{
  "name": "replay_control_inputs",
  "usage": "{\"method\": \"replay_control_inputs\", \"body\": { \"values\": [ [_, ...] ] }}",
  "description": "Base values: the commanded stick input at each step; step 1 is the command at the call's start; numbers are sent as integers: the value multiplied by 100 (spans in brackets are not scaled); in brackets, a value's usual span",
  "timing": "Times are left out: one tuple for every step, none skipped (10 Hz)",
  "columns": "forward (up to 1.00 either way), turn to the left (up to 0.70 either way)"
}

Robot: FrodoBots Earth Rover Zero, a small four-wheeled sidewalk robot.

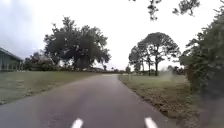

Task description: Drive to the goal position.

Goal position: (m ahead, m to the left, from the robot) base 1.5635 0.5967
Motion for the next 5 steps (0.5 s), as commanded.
{"method": "replay_control_inputs", "body": {
  "values": [
    [80, 15],
    [80, 3],
    [80, 3],
    [80, 3],
    [80, 3]
  ]
}}
